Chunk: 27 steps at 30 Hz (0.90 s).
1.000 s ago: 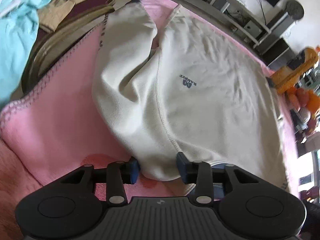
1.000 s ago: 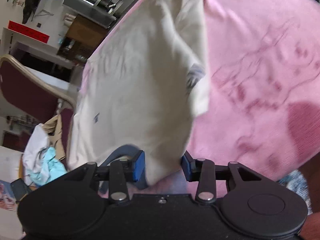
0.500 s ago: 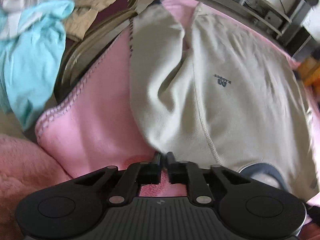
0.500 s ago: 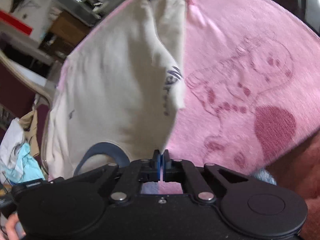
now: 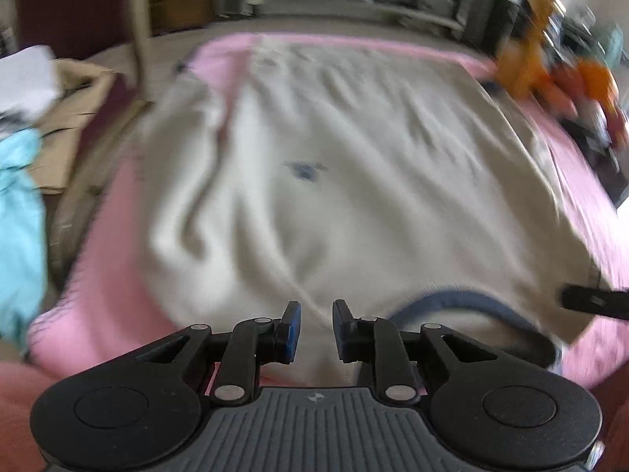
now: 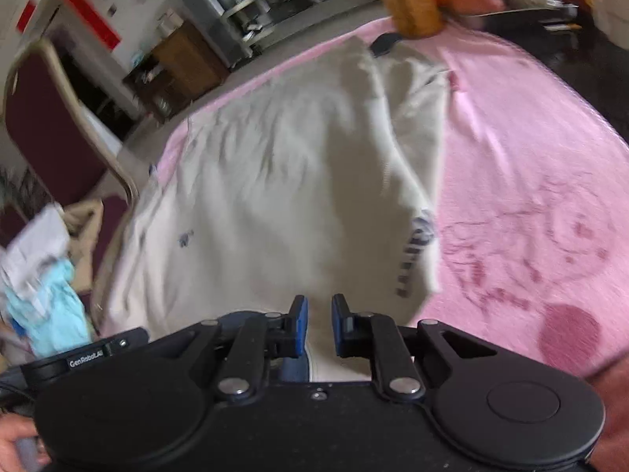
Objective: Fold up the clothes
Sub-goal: 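Lay the sweatshirt flat on the towel with both grippers and release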
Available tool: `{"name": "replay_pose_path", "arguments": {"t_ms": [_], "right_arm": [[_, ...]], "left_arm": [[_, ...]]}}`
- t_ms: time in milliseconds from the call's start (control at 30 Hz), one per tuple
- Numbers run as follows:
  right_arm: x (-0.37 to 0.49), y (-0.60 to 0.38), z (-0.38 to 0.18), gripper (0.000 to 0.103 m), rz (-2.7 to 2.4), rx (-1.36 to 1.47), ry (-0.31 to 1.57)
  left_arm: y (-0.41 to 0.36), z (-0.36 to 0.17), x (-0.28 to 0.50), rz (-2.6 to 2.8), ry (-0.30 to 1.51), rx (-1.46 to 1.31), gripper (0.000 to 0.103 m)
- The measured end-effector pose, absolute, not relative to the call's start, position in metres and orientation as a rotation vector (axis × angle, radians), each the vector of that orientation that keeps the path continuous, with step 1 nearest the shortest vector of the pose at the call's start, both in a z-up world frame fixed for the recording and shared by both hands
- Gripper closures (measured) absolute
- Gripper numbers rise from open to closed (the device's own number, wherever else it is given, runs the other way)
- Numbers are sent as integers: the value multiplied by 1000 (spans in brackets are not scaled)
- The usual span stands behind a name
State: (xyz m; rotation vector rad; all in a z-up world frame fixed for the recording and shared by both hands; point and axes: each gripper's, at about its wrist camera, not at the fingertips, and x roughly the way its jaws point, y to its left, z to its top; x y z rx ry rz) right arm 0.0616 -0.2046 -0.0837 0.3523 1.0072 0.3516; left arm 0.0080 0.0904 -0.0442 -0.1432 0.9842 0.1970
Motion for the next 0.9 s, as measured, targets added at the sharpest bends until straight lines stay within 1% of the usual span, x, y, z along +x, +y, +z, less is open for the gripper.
{"name": "replay_pose_path", "arguments": {"t_ms": [133, 200, 300, 400, 467, 500, 533, 600, 667, 700, 800, 867, 900], "right_arm": [[56, -181, -101, 88, 420, 220, 1086], [48, -175, -96, 88, 432, 150, 1111], [41, -179, -83, 88, 419, 175, 1164], [44, -200, -51, 88, 430, 309, 1064], [52, -210, -23, 88, 441, 391, 985], [56, -213, -8, 86, 446, 411, 939], [61, -216, 9, 81, 449, 426, 884], [70, -223, 40, 76, 451, 449, 765], [83, -233, 64, 73, 439, 475, 655], [91, -237, 72, 71, 430, 496, 611], [124, -251, 77, 60, 396, 566, 523], [152, -257, 63, 60, 341, 589, 516], [167, -261, 52, 60, 306, 594, 530]], "left_arm": [[82, -43, 12, 123, 999, -124, 83], [77, -43, 14, 86, 1006, -115, 83], [71, -42, 17, 30, 1016, -101, 82], [64, -40, 21, -23, 1020, -87, 82], [65, -15, 30, -15, 951, -94, 80], [64, -3, 35, -12, 916, -96, 78], [63, 9, 42, -10, 879, -87, 75], [59, 33, 55, -6, 808, -61, 73], [54, 51, 66, -6, 756, -27, 70], [50, 55, 75, -6, 739, -11, 69], [39, 57, 102, -1, 727, 48, 66], [27, 43, 124, -19, 780, 111, 62], [20, 30, 138, -21, 836, 149, 61]]}}
